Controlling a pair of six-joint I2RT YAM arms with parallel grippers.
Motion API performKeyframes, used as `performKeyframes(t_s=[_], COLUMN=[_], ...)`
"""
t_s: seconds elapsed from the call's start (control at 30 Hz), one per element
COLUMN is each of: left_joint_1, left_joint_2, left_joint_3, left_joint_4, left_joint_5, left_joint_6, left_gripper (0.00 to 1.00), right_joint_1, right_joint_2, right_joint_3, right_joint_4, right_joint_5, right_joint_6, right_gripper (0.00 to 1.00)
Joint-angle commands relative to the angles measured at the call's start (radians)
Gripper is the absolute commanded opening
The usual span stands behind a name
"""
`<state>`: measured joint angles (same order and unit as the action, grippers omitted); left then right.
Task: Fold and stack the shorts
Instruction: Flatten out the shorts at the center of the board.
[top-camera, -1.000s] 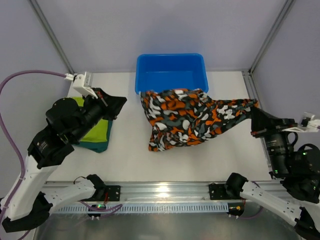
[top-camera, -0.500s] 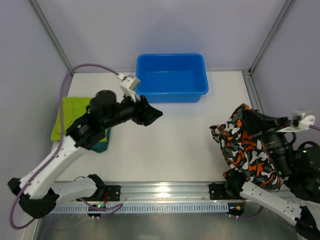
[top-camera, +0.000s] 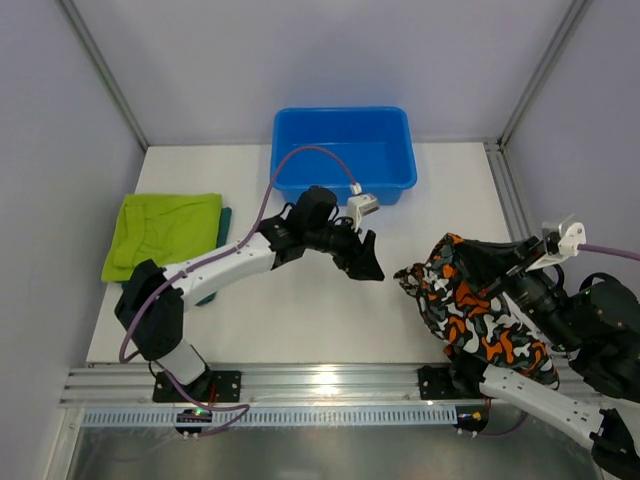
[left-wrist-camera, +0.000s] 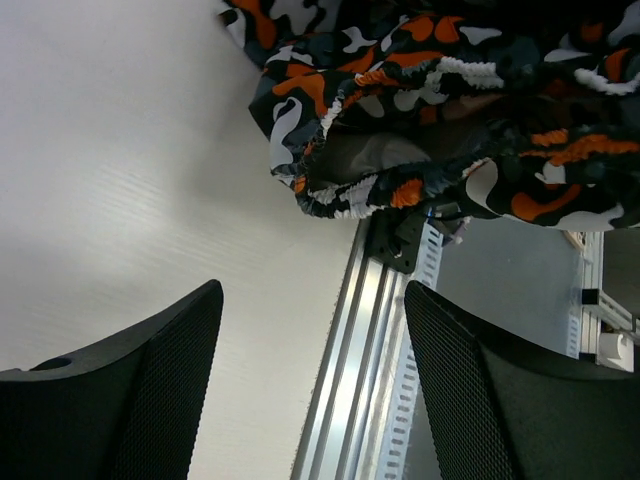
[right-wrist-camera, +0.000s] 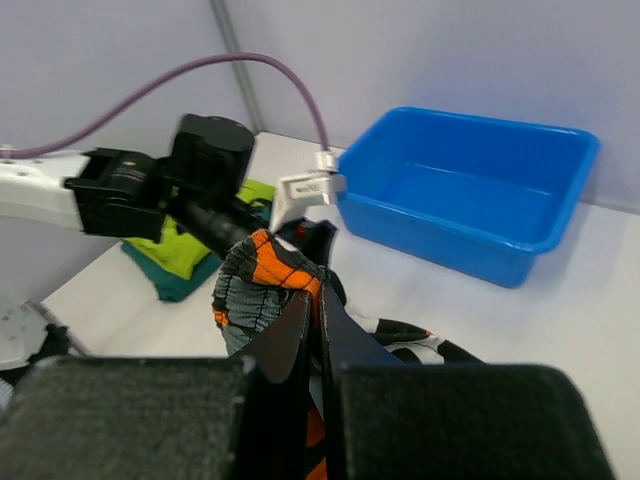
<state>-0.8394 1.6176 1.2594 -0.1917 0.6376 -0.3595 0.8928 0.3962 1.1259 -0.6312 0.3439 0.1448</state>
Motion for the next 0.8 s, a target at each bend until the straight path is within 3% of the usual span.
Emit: performKeyframes(t_s=[0.0,0.17,0.53,0.77], left_joint_1=[-0.006,-0.013,-0.027,-0.03], left_joint_2=[-0.036,-0.015,-0.07,-0.113], left_joint_3=[-0.02,-0.045,-0.104,-0.147], left_joint_4=[0.126,0.08,-0.003,0.098], left_joint_5=[0.105,0.135,0.198,0.275], left_joint_6=[0.05,0.105,0.243,0.274], left_gripper=[0.76,0.77,0.79,0.77], right_joint_1=[0.0,0.001,0.0,0.0], right_joint_2=[0.142,0.13,0.075,0.101], right_joint_3=[0.11,0.088,0.138,0.164], right_joint_4=[-0.002,0.076,0.005,-0.018], right_joint_5=[-0.248,-0.301,-0.243,-0.264], right_joint_6=[0.03,0.071,0.052,0.053], right_gripper=[0.04,0.04,0.04,0.04])
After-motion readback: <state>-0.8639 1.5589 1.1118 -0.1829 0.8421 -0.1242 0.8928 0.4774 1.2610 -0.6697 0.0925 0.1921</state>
